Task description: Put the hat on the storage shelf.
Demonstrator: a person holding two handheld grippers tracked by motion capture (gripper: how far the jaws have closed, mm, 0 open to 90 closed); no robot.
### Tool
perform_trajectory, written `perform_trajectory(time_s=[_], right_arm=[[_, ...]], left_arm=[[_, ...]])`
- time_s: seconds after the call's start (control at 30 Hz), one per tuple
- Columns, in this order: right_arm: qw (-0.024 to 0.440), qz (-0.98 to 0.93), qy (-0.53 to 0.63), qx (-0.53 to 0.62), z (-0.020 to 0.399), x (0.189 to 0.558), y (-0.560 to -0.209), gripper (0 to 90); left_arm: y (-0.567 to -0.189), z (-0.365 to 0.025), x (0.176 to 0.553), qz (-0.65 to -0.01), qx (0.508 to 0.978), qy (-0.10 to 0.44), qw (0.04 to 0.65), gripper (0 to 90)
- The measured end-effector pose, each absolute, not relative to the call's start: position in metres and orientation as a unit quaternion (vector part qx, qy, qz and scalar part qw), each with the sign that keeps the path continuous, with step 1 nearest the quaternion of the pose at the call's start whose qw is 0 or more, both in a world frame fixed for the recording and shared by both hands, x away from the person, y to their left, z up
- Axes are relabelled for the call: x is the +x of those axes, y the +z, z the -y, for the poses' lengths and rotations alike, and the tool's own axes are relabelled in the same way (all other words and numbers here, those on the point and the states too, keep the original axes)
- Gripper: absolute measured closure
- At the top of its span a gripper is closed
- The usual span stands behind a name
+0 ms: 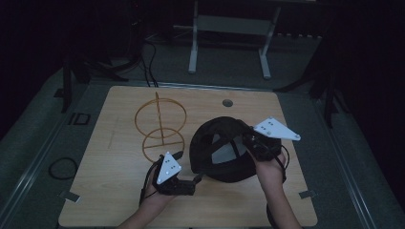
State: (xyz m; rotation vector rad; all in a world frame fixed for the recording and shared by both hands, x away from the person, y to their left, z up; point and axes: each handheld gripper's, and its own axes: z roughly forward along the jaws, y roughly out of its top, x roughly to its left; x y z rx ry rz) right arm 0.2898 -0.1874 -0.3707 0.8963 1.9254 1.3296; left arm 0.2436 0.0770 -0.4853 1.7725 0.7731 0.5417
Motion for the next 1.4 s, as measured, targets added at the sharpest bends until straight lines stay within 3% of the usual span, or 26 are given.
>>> perform_trajectory(time_s=[0.4, 0.47, 0.5, 0.57, 0.83, 1.27, 1.4], right_arm=[[0.311, -0.732, 0.517, 0.316, 0.186, 0.278, -0.363, 88.5], [0.314, -0.732, 0.516, 0.314, 0.186, 0.275, -0.364, 88.5], [0.315, -0.732, 0.516, 0.314, 0.187, 0.274, -0.364, 88.5], [0.315, -0.733, 0.515, 0.314, 0.188, 0.272, -0.365, 88.5], [0.31, -0.734, 0.513, 0.319, 0.192, 0.268, -0.374, 88.5], [0.29, -0.727, 0.523, 0.337, 0.207, 0.257, -0.392, 87.8], [0.289, -0.723, 0.526, 0.343, 0.214, 0.253, -0.396, 83.9]], left_arm=[[-0.476, -0.066, 0.26, -0.336, 0.728, 0.235, 0.55, 19.8], [-0.476, -0.066, 0.261, -0.329, 0.729, 0.229, 0.555, 29.6], [-0.476, -0.066, 0.261, -0.328, 0.73, 0.231, 0.554, 39.9], [-0.475, -0.066, 0.261, -0.33, 0.724, 0.241, 0.555, 51.6], [-0.466, -0.063, 0.26, -0.339, 0.719, 0.26, 0.548, 85.3], [-0.449, -0.057, 0.258, -0.333, 0.727, 0.282, 0.53, 89.1], [-0.442, -0.053, 0.258, -0.325, 0.729, 0.287, 0.529, 89.1]])
